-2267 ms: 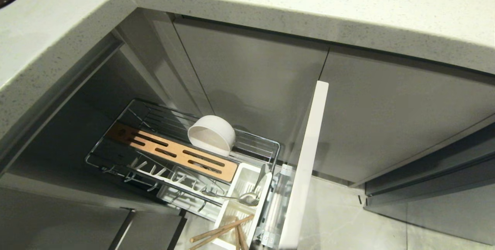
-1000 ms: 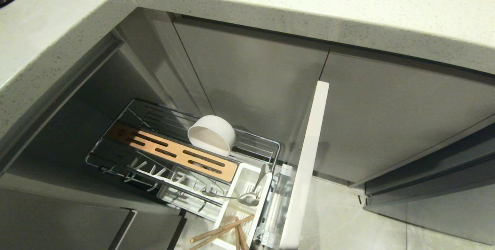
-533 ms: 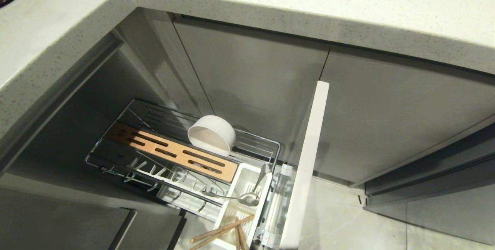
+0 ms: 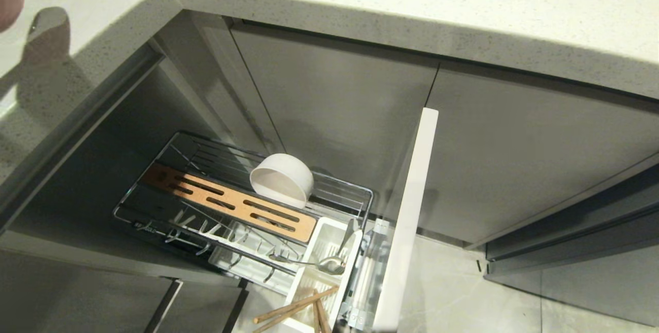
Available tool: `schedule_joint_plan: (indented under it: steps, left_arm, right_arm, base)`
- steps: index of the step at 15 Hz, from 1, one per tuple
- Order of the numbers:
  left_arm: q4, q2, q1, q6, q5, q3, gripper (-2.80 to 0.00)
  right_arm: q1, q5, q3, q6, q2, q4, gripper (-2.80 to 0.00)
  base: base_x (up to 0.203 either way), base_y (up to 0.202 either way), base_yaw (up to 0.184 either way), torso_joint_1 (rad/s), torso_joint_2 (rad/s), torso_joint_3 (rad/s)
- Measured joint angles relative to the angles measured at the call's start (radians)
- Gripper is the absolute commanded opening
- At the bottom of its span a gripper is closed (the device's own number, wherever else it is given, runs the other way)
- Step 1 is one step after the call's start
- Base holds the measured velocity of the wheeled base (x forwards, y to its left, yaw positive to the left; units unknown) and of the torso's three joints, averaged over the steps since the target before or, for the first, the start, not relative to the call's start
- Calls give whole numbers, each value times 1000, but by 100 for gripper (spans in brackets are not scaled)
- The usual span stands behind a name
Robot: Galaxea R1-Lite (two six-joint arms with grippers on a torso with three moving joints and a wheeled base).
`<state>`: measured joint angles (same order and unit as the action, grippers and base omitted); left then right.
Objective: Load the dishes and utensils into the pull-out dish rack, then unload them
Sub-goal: Pick up the plate and place it in the cupboard
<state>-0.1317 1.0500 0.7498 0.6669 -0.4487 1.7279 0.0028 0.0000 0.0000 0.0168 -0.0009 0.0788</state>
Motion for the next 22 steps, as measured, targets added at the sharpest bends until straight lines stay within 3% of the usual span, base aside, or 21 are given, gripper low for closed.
schedule_joint_plan:
  steps: [2,7,16,20,22]
  left_arm:
    - [0,-2,64,13,0,-31,-280]
    - [5,1,144,21,1,-114,-280]
    - [35,19,165,79,-5,-154,-280]
    - [35,20,164,85,-85,-154,-280]
    - [33,22,165,118,-127,-158,-280]
  right_arm:
    - [0,0,0,0,0,0,-280]
    - [0,0,0,0,0,0,-280]
    - [0,0,0,0,0,0,-280]
    - [0,0,0,0,0,0,-280]
    - [0,0,0,0,0,0,-280]
  base:
    - [0,0,0,0,0,0]
    - [0,0,0,0,0,0]
    - [0,0,0,0,0,0]
    - [0,0,0,0,0,0]
    - [0,0,0,0,0,0]
